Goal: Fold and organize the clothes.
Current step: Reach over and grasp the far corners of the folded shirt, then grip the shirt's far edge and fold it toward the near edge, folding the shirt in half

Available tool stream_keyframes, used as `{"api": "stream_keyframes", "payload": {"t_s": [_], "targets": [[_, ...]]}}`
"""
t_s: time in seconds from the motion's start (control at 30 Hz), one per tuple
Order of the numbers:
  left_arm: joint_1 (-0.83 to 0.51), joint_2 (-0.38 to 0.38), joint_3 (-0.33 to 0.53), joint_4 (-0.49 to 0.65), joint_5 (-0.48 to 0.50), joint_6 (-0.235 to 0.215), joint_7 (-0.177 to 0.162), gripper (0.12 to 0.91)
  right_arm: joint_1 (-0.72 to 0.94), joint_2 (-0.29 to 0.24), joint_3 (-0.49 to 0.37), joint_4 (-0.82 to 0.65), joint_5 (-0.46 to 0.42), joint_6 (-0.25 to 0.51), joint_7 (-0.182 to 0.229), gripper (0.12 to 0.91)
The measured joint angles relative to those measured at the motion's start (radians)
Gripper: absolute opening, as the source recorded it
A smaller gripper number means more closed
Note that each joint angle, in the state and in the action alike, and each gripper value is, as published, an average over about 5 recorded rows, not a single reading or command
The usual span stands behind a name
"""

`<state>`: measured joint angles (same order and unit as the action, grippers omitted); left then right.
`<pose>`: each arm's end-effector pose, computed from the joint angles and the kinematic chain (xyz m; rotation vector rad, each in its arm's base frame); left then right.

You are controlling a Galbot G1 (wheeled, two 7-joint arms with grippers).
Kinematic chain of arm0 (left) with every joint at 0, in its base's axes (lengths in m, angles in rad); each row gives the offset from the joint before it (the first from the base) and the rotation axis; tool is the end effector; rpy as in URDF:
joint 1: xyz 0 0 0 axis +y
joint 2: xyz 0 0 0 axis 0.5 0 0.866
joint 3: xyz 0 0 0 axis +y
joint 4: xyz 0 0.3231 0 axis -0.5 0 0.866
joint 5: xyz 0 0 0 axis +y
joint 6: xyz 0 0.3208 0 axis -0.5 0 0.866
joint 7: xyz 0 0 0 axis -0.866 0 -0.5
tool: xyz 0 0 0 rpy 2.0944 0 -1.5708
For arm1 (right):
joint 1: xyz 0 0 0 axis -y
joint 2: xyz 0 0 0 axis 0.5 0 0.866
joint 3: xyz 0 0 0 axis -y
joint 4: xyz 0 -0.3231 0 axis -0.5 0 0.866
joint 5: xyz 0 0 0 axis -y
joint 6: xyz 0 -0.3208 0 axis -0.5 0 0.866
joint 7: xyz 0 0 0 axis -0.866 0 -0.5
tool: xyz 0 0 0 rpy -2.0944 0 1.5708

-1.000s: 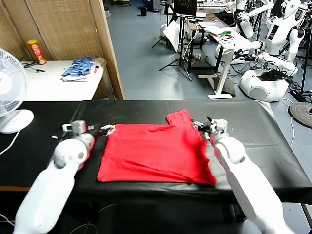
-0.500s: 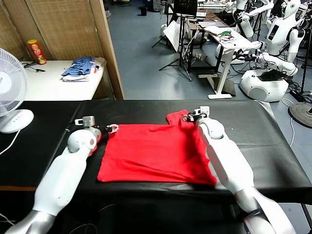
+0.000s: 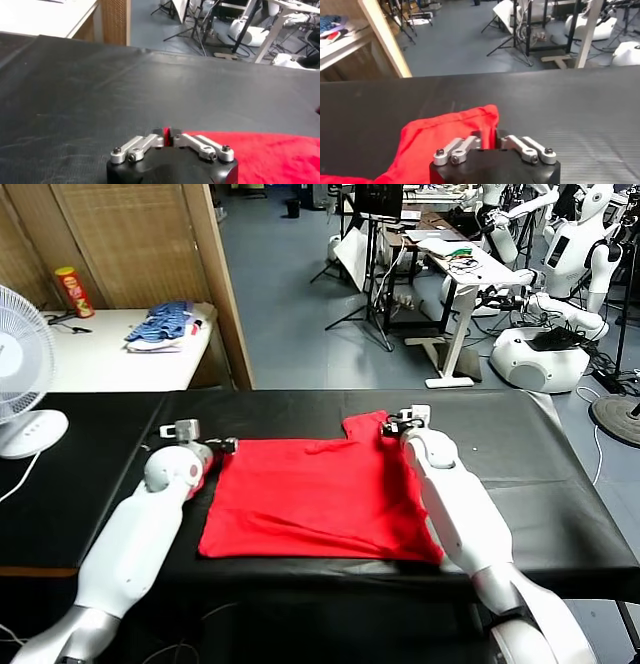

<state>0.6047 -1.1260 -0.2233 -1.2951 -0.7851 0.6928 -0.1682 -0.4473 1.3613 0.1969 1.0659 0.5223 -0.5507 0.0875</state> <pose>0.4419 0.0942 -0.2441 -0.0922 -2.4745 0.1914 0.4942 -0.0113 -0.2515 0.1798 -2.5950 -0.1286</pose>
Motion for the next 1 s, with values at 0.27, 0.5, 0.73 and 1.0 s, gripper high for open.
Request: {"api": "stream_keyframes", "payload": {"t_s": [0.27, 0.5, 0.73, 1.0], "targets": [[0.025, 0.021, -0.034, -0.051, -0.019, 0.009, -0.008, 0.126, -0.072, -0.052, 0.036, 0.179, 0.051, 0.028, -0.022, 0.122], [0.082, 0.077, -0.063, -0.180, -0.049, 0.017, -0.010, 0.126, -0.213, -0.151, 0.063, 0.418, 0.103, -0.022, -0.005, 0.122], [0.211, 0.162, -0.104, -0.369, -0.084, 0.017, -0.014, 0.126, -0.370, -0.265, 0.095, 0.621, 0.129, -0.074, 0.031, 0.122], [0.399, 0.245, -0.166, -0.569, -0.082, 0.032, -0.034, 0.126, -0.492, -0.354, 0.124, 0.770, 0.150, -0.146, 0.044, 0.122]]}}
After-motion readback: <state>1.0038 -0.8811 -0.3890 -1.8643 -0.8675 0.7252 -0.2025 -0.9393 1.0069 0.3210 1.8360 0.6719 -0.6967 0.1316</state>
